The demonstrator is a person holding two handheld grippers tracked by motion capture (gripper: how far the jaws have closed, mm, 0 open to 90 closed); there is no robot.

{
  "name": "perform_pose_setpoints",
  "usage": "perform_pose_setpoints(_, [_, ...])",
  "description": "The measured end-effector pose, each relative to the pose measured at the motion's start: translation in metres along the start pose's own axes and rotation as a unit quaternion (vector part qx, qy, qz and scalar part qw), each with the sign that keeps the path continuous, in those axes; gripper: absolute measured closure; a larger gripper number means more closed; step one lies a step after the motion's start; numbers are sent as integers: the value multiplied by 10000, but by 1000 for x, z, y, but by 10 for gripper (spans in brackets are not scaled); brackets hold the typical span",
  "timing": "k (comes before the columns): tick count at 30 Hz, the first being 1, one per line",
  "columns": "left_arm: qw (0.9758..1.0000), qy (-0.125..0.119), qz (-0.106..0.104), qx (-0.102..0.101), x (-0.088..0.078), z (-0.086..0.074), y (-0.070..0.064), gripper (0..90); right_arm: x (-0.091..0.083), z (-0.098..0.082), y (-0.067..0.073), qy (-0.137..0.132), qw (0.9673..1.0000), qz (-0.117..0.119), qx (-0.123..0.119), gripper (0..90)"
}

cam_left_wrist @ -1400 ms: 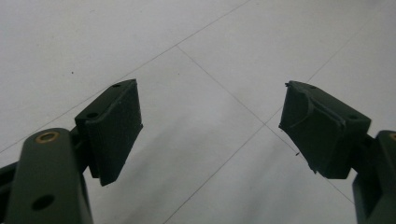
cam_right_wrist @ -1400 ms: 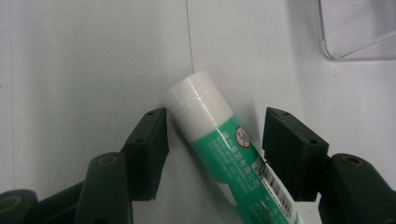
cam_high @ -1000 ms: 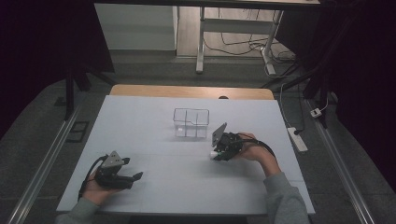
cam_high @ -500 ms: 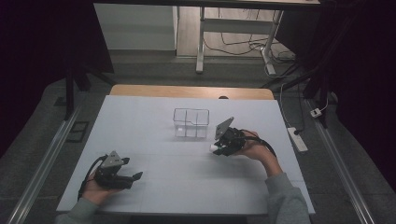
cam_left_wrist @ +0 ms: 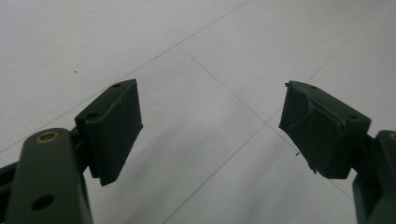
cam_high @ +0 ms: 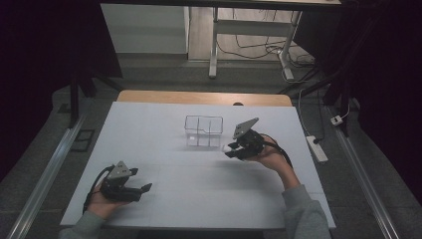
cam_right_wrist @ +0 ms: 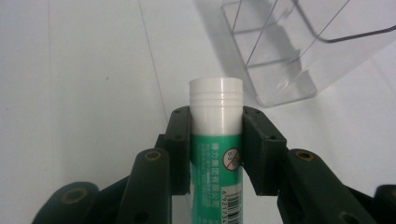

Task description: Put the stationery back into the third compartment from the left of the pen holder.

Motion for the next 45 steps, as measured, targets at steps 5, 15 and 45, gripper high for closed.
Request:
perform_pose_setpoints(5, [10000, 1, -5, -4, 0, 0, 0, 202, -4, 3, -2, -169, 9997, -65, 134, 648])
perform_pose_setpoints(15, [10000, -33, -8, -14, 0, 1, 0, 202, -14, 9, -7, -592, 9971, -252, 406, 647])
perform_pose_setpoints(45, [10000, -15, 3, 16, 0, 0, 0, 202, -35, 27, -18, -1344, 9804, -906, 1118, 646])
Point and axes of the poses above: each handheld gripper's, and its own axes: x roughly forward along the jaws, z roughly out of its top, y roughly to its left, the point moved 6 cm from there along x, roughly forward along the jaws, and after that the axes turned 6 degrees about -x, right-handed, at the moved point
